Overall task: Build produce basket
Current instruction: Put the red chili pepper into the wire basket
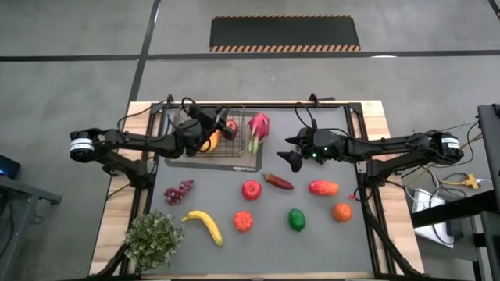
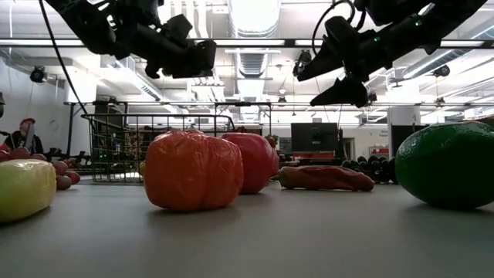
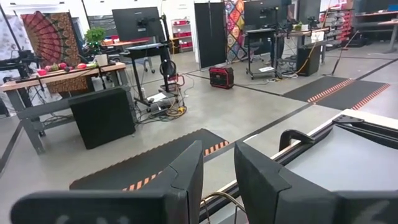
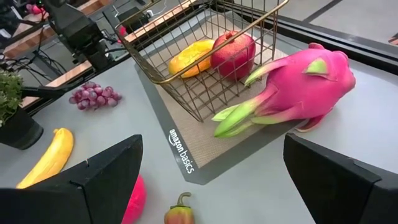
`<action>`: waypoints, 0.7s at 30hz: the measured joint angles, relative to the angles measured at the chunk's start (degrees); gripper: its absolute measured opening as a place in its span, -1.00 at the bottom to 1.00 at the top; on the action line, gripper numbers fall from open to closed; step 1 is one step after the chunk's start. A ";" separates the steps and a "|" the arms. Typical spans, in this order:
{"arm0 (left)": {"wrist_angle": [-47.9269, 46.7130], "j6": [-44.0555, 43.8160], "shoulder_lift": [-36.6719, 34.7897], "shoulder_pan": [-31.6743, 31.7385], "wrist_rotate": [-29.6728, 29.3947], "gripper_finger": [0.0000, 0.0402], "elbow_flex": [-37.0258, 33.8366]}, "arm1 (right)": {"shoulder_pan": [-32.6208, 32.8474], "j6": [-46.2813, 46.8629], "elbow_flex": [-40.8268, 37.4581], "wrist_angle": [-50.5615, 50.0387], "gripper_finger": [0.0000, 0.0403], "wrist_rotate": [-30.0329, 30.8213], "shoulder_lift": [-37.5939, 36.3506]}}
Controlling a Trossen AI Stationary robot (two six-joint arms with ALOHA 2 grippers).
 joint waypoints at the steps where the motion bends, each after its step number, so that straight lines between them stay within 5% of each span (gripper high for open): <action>1: 0.00 0.00 0.00 0.00 0.02 -0.63 0.00 | 0.00 0.03 0.00 -0.02 0.84 -0.02 0.00; 21: 0.09 -0.09 0.02 0.00 0.00 -0.63 0.00 | 2.86 3.05 0.00 0.07 0.84 -0.24 0.00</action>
